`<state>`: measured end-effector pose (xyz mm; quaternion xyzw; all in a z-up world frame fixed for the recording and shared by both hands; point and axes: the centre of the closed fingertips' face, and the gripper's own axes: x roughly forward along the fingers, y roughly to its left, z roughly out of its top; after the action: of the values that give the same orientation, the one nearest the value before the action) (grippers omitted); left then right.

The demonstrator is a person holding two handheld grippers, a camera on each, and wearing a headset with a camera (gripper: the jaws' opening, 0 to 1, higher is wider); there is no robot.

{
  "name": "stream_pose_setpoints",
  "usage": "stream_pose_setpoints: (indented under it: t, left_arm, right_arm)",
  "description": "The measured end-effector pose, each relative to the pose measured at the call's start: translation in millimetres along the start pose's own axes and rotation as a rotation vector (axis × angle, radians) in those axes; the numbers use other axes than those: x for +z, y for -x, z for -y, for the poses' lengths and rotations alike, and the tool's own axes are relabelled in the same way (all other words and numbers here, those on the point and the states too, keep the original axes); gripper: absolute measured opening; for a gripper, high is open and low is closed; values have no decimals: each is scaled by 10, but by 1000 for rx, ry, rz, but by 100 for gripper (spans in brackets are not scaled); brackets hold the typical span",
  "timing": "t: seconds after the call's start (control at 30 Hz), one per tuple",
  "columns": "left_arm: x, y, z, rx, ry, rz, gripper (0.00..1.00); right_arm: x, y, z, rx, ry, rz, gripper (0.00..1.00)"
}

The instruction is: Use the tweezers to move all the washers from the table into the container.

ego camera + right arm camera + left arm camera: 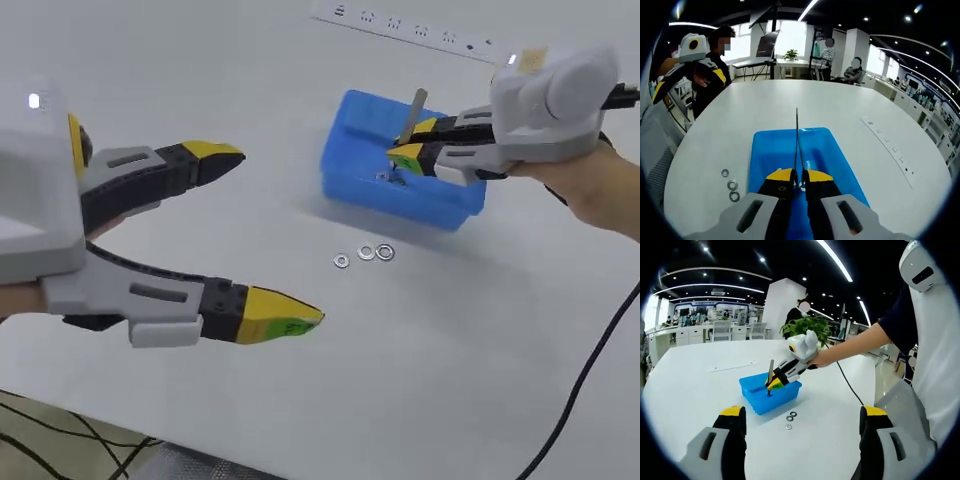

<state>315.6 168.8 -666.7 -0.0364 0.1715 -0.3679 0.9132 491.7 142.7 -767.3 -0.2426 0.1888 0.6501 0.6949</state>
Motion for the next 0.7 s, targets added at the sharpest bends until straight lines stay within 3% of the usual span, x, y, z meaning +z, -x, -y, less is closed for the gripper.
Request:
stream_pose_setpoints:
  t: [0.67, 0.7]
  left_arm:
    - [-31, 79, -130, 27, 35, 31, 99]
    - [37, 63, -103, 19, 59, 68, 99]
  right_arm:
    - [54, 78, -60, -7, -2, -2, 10]
    - [61, 80, -64, -5, -2, -1, 10]
